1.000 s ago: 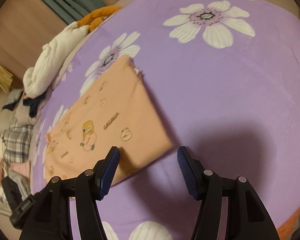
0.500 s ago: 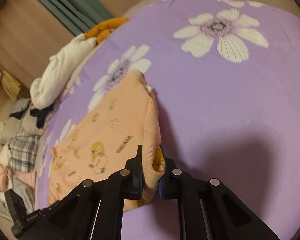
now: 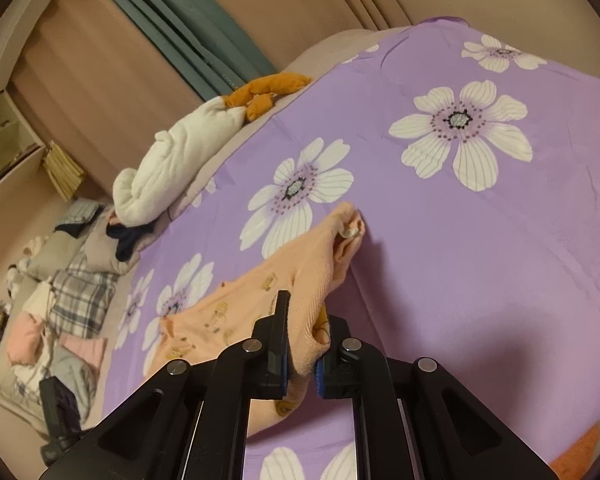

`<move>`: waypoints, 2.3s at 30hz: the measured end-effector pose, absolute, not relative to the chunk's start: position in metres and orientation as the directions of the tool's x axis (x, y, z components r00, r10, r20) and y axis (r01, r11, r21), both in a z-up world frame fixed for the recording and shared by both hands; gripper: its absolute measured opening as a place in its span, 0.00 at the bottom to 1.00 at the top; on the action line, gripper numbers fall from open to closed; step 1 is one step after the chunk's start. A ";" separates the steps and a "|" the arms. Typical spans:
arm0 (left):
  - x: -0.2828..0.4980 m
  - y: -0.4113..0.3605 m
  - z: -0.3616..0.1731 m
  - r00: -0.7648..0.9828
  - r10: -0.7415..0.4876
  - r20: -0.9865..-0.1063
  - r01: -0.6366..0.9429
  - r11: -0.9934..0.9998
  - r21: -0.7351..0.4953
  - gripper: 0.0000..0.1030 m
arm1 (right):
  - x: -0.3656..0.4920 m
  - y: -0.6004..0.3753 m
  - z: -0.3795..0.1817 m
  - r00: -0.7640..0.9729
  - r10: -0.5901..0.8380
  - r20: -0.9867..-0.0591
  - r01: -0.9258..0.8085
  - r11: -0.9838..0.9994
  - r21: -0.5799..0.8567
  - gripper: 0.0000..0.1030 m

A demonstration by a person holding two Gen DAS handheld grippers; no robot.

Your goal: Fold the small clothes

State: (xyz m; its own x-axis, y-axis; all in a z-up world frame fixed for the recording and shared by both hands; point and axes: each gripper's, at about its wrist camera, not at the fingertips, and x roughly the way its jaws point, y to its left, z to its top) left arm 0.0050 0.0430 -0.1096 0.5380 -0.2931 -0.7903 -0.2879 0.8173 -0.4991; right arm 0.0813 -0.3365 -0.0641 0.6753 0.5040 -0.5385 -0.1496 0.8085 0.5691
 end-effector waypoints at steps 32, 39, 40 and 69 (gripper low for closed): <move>-0.024 0.097 -0.100 0.580 -0.164 -0.798 -0.410 0.788 -0.460 0.36 | 0.062 -0.113 -0.062 0.334 0.711 -0.619 -0.646 0.651 0.399 0.11; -0.028 0.099 -0.102 0.575 -0.169 -0.800 -0.405 0.791 -0.458 0.36 | 0.053 -0.094 -0.078 0.291 0.673 -0.680 -0.668 0.652 0.360 0.11; -0.028 0.100 -0.102 0.575 -0.168 -0.801 -0.405 0.792 -0.457 0.36 | 0.053 -0.094 -0.074 0.299 0.673 -0.677 -0.671 0.652 0.352 0.11; -0.004 0.100 -0.086 0.601 -0.198 -0.774 -0.330 0.821 -0.466 0.55 | 0.032 -0.097 -0.107 0.159 0.624 -0.765 -0.673 0.635 0.378 0.18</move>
